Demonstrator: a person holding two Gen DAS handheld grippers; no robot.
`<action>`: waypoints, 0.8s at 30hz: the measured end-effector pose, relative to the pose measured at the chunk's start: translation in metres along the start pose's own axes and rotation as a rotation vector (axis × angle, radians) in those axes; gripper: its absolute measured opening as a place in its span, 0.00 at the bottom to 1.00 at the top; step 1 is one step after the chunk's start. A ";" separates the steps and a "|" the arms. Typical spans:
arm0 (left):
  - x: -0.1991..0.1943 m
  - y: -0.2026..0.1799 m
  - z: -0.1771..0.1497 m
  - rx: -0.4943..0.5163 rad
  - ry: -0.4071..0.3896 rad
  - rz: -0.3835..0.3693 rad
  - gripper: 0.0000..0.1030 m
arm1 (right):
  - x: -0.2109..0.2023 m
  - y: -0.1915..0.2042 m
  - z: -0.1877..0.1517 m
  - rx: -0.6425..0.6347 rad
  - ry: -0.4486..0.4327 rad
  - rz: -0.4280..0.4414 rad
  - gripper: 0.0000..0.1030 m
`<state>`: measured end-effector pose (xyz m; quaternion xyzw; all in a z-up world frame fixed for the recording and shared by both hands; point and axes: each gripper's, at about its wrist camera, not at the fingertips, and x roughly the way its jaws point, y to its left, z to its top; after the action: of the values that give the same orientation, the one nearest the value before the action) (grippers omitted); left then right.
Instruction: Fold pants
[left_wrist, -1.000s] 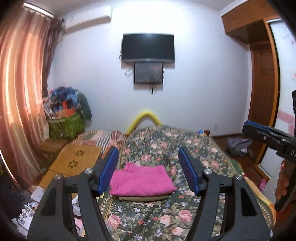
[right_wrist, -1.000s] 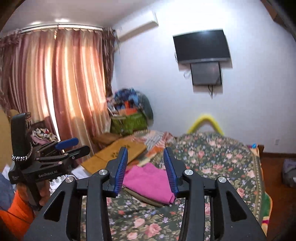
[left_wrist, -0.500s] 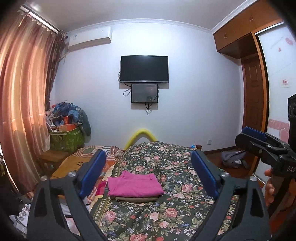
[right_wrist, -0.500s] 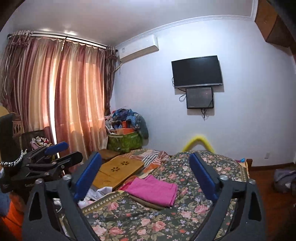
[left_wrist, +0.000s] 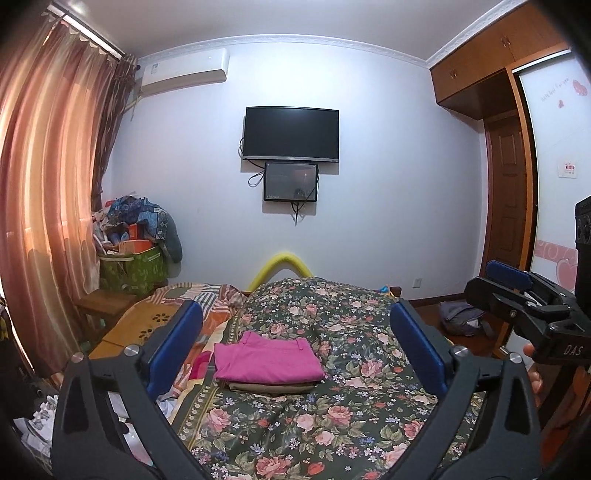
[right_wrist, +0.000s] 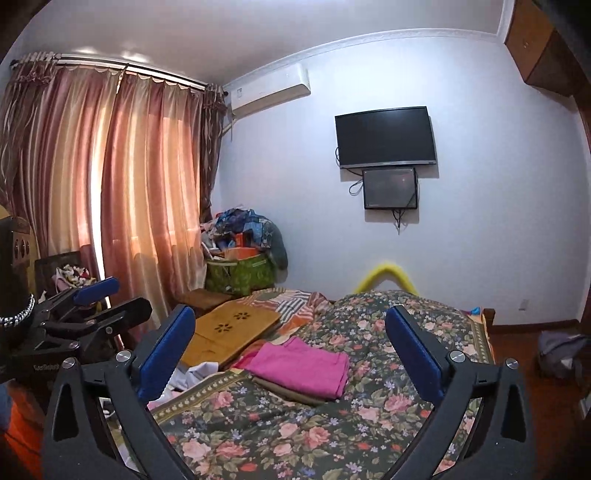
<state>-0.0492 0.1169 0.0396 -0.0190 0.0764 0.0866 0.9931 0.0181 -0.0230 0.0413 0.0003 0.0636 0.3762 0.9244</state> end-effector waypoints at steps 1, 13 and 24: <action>0.000 0.000 -0.001 0.001 0.001 0.001 1.00 | -0.001 0.000 0.000 -0.002 0.001 -0.001 0.99; 0.008 0.002 -0.004 -0.017 0.015 0.000 1.00 | -0.002 0.001 -0.003 0.001 0.015 -0.008 1.00; 0.009 0.001 -0.003 -0.017 0.015 0.000 1.00 | -0.003 0.002 -0.001 0.004 0.016 -0.015 1.00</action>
<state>-0.0409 0.1198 0.0352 -0.0279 0.0831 0.0870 0.9923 0.0144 -0.0240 0.0403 -0.0011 0.0716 0.3692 0.9266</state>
